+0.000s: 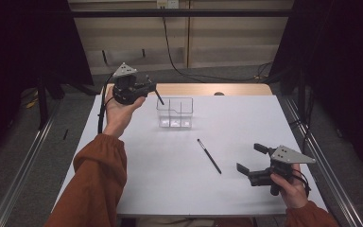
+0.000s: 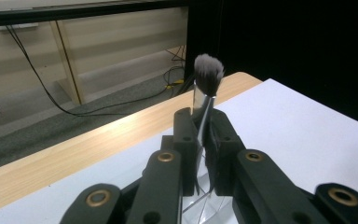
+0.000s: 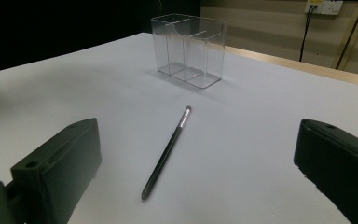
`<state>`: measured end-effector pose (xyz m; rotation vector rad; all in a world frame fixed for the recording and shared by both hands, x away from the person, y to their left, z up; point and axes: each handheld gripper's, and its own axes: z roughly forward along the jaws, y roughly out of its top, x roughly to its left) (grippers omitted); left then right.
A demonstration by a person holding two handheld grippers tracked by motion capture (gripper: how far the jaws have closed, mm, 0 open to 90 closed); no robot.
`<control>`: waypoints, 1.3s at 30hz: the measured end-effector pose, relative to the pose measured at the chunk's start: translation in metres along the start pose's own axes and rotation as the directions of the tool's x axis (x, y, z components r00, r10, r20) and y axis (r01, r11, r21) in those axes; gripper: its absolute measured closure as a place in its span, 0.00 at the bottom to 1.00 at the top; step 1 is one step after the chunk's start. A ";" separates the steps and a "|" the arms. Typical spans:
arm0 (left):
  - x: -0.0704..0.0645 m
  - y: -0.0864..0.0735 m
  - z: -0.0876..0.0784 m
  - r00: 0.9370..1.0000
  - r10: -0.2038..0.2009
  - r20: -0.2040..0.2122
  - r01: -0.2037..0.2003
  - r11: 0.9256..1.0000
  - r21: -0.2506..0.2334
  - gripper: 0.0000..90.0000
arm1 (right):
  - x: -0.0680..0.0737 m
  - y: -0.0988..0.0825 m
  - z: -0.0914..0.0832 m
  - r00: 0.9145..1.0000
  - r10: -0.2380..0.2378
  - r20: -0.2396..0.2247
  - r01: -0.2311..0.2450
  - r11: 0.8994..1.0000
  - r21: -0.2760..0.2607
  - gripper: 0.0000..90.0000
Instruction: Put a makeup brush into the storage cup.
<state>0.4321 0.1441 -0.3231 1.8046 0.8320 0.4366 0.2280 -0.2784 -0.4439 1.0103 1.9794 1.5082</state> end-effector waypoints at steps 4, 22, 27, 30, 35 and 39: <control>0.001 -0.004 0.005 1.000 -0.009 -0.006 0.009 1.000 0.011 0.93 | 0.000 0.000 0.000 1.000 -0.001 0.001 0.001 1.000 -0.005 0.00; 0.002 -0.022 0.026 1.000 -0.019 -0.010 0.019 0.997 0.076 0.93 | 0.001 0.000 0.001 1.000 -0.003 -0.009 0.003 1.000 0.004 0.00; 0.004 -0.028 0.030 1.000 -0.025 -0.009 0.026 0.996 0.091 0.93 | 0.000 -0.001 0.001 1.000 -0.002 -0.004 0.002 1.000 0.005 0.00; 0.003 -0.029 0.031 1.000 -0.022 -0.004 0.023 0.995 0.099 0.93 | 0.001 0.000 0.001 1.000 0.000 -0.007 0.000 1.000 0.004 0.00; 0.003 -0.032 0.034 1.000 -0.026 -0.001 0.026 0.994 0.110 0.93 | 0.001 -0.001 0.001 1.000 0.000 -0.008 0.000 1.000 0.004 0.00; 0.003 -0.035 0.036 1.000 -0.021 -0.005 0.022 0.993 0.119 0.93 | 0.001 -0.001 0.001 1.000 0.000 -0.008 0.000 1.000 0.004 0.00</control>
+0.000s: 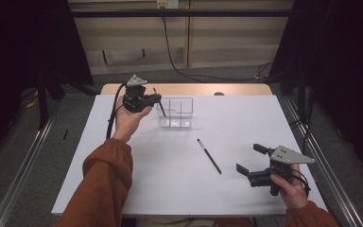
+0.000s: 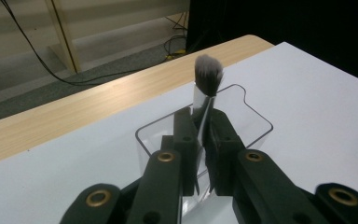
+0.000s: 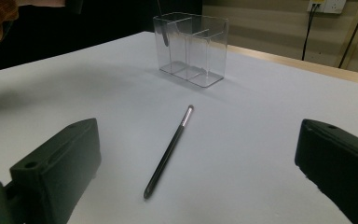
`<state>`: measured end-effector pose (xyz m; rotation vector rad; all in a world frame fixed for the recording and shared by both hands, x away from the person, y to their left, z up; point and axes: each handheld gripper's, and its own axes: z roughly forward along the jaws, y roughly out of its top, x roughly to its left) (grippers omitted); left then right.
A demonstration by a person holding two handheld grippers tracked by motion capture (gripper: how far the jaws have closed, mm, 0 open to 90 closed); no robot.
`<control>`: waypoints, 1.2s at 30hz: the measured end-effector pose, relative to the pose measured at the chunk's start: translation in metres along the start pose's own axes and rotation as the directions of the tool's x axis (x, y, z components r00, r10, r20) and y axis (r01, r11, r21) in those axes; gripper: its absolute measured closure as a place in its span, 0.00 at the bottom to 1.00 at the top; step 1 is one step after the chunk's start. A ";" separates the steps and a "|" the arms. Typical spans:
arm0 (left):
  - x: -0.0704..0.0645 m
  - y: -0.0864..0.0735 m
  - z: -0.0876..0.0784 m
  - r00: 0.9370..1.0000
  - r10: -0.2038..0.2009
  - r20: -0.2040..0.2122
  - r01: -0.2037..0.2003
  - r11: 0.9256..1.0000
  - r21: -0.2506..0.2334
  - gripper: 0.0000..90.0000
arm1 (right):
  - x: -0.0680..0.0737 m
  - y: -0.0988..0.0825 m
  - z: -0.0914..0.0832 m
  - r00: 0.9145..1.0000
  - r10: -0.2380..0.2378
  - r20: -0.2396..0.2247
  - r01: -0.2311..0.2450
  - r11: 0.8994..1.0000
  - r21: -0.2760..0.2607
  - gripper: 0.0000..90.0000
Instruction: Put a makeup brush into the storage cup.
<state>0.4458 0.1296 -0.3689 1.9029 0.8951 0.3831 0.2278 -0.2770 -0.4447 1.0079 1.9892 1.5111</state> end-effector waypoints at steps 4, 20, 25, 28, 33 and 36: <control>0.001 -0.001 0.002 1.000 -0.012 0.011 0.012 1.000 0.002 0.93 | 0.000 0.000 0.000 1.000 -0.005 0.001 0.005 1.000 0.004 0.00; 0.004 -0.006 0.004 0.999 -0.053 0.003 0.053 0.998 -0.026 0.59 | 0.000 0.000 0.001 1.000 0.002 -0.004 -0.002 1.000 0.007 0.00; 0.006 -0.007 0.001 0.998 -0.059 -0.012 0.058 0.997 -0.043 0.41 | -0.001 0.000 0.000 1.000 0.004 -0.001 -0.004 1.000 0.006 0.00; 0.007 -0.008 -0.001 0.998 -0.056 -0.024 0.055 0.997 -0.055 0.31 | 0.000 0.000 0.000 1.000 0.002 -0.001 -0.002 1.000 0.005 0.00; 0.008 -0.009 -0.003 0.998 -0.054 -0.043 0.051 0.996 -0.071 0.18 | -0.001 0.000 0.000 1.000 0.003 0.001 -0.003 1.000 0.004 0.00; 0.008 -0.009 -0.004 0.998 -0.057 -0.041 0.054 0.996 -0.074 0.12 | -0.001 0.000 0.000 1.000 0.004 0.000 -0.004 1.000 0.005 0.00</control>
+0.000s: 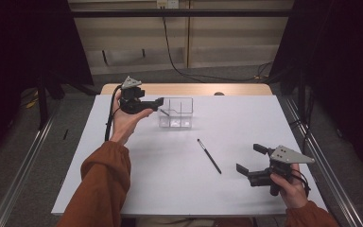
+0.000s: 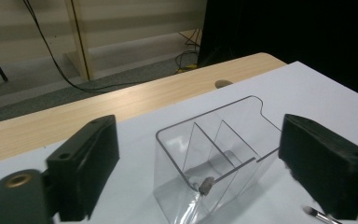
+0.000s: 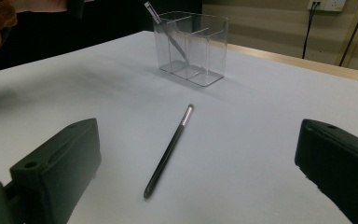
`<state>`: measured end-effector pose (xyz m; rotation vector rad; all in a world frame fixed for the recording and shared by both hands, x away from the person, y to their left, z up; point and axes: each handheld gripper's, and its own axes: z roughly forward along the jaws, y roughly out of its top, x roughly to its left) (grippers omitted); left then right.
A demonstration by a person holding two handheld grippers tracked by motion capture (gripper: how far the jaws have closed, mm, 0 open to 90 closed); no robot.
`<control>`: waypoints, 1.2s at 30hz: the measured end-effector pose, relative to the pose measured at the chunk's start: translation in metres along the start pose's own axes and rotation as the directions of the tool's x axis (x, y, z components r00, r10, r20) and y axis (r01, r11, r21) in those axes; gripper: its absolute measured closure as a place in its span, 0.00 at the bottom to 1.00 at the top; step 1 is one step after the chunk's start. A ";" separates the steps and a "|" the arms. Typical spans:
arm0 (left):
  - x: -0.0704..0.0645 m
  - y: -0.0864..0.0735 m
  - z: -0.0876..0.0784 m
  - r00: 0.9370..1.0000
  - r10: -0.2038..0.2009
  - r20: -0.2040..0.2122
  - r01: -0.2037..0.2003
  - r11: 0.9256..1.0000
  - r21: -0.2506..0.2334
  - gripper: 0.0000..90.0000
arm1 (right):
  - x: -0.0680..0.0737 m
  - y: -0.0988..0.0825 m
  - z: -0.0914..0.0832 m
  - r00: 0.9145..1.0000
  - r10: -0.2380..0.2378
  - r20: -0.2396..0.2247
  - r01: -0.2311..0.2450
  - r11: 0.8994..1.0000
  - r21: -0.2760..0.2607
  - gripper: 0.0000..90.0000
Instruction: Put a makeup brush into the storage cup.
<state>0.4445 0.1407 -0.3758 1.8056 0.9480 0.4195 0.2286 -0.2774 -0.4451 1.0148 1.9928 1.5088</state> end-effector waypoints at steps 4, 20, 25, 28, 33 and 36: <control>0.001 -0.002 -0.002 1.000 -0.004 -0.001 0.004 1.000 -0.007 0.09 | 0.000 0.000 0.000 1.000 0.003 -0.003 -0.003 1.000 0.003 0.00; -0.002 -0.015 -0.020 1.000 0.003 0.006 -0.003 0.999 -0.033 0.04 | -0.001 0.000 0.000 1.000 0.007 0.012 -0.007 1.000 0.001 0.00; -0.008 -0.017 -0.028 1.000 0.023 0.002 -0.023 0.999 -0.044 0.04 | 0.000 0.000 0.000 1.000 0.006 0.012 -0.006 1.000 0.004 0.00; -0.009 -0.019 -0.033 1.000 0.019 0.008 -0.018 0.998 -0.060 0.04 | 0.000 0.000 0.000 1.000 0.000 0.013 0.000 1.000 0.000 0.00; -0.015 -0.024 -0.041 0.999 0.052 -0.004 -0.052 0.997 -0.062 0.04 | -0.001 0.000 0.000 1.000 0.001 0.013 -0.001 1.000 0.004 0.00; -0.017 -0.028 -0.046 0.999 0.048 0.006 -0.047 0.995 -0.085 0.04 | 0.000 0.000 0.000 1.000 0.000 0.015 0.000 1.000 0.004 0.00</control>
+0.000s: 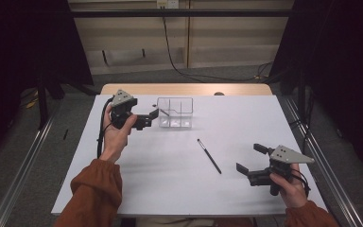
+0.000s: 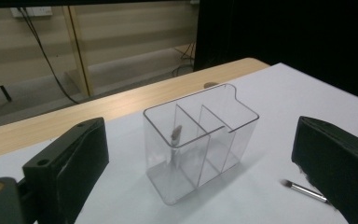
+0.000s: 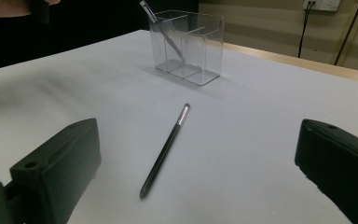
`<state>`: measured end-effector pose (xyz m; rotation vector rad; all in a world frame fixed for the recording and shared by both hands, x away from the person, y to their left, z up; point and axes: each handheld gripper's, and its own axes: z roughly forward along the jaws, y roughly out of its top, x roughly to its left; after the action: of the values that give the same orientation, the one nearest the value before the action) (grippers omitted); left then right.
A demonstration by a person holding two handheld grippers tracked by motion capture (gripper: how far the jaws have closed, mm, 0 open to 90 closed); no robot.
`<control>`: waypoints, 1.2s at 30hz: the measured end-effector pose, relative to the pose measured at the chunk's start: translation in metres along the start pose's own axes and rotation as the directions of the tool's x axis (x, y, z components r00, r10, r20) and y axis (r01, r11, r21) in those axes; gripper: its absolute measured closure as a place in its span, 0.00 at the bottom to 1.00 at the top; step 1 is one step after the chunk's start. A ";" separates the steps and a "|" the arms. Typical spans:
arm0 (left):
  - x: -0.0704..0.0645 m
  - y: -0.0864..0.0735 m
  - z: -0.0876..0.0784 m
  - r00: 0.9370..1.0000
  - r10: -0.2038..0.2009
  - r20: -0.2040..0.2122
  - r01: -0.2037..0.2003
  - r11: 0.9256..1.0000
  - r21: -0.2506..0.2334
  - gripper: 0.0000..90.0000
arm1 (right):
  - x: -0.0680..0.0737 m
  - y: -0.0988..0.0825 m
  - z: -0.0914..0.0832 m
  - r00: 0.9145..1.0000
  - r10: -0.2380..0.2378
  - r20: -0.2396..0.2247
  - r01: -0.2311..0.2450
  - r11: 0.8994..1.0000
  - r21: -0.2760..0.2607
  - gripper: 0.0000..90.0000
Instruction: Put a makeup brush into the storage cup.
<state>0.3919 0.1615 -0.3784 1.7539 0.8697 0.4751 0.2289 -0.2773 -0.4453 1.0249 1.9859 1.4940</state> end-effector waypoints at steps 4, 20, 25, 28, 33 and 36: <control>0.000 -0.004 -0.011 1.000 -0.004 0.013 0.004 1.000 -0.014 0.04 | -0.001 0.000 0.000 1.000 -0.003 0.001 0.003 1.000 -0.005 0.00; 0.002 -0.024 -0.051 1.000 0.000 -0.017 -0.001 1.000 -0.027 0.04 | 0.000 0.000 0.001 1.000 -0.010 0.001 0.010 1.000 -0.004 0.00; 0.000 -0.030 -0.062 1.000 0.011 -0.025 -0.011 1.000 -0.029 0.03 | 0.000 0.000 0.000 1.000 -0.007 -0.001 0.007 1.000 -0.005 0.00; 0.001 -0.035 -0.071 0.999 -0.009 -0.037 0.008 1.000 -0.026 0.03 | 0.000 0.000 0.000 1.000 -0.002 0.001 0.002 1.000 -0.003 0.00; 0.000 -0.046 -0.082 0.998 0.010 -0.069 -0.013 0.999 -0.036 0.03 | 0.000 0.000 0.001 1.000 -0.004 0.002 0.004 1.000 -0.002 0.00; 0.003 -0.054 -0.088 0.996 -0.006 -0.084 0.002 0.999 -0.043 0.03 | 0.000 0.000 0.000 1.000 -0.004 0.004 0.004 1.000 -0.002 0.00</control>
<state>0.3163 0.2290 -0.3985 1.7024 0.9153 0.5640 0.2292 -0.2771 -0.4455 1.0212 1.9826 1.4905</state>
